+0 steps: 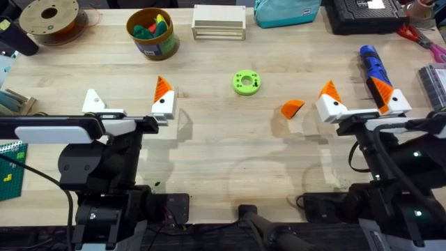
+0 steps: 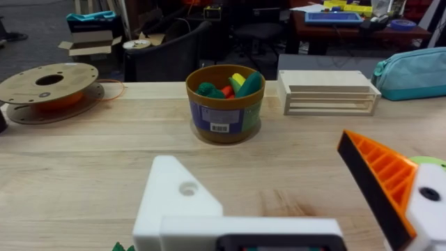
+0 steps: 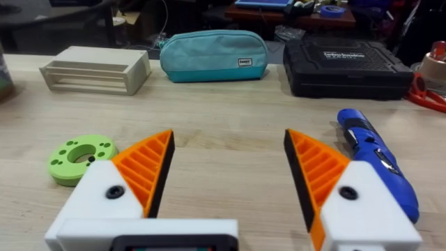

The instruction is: Pick up the gripper from the table and insert it into the empty holder that is missing its gripper. Then pick up a screw, insert it into the mounting hole, and use the screwdriver to tighten it. Finally, clean up the table by picking up the vegetable and placing it into the bucket.

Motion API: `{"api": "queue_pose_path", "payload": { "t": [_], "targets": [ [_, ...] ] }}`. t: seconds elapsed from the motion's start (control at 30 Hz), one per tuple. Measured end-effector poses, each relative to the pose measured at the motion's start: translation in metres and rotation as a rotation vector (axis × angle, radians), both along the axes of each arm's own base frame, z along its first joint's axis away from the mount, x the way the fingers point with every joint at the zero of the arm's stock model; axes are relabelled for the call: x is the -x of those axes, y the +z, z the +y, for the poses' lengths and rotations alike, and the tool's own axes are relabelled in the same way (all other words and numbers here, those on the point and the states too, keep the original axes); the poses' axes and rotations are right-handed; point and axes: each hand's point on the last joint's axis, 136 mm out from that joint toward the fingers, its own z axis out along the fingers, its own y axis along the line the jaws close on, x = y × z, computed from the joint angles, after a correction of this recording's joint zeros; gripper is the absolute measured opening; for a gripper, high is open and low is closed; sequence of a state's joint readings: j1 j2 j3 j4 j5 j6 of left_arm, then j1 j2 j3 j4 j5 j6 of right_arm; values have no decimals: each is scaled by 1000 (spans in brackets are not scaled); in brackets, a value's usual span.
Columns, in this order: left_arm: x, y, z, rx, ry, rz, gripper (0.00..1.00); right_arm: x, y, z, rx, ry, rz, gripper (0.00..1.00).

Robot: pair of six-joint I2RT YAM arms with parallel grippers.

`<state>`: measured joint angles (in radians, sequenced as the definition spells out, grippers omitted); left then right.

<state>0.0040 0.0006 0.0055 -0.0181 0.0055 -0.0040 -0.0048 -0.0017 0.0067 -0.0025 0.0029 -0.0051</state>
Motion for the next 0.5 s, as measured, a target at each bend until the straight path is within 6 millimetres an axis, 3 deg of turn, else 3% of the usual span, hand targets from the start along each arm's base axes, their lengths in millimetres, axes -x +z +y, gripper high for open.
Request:
{"api": "queue_pose_path", "payload": {
  "t": [0.5],
  "targets": [
    [0,0,0,0,0,0,985,0,5,1,0,3,-20,935]
  ]
}}
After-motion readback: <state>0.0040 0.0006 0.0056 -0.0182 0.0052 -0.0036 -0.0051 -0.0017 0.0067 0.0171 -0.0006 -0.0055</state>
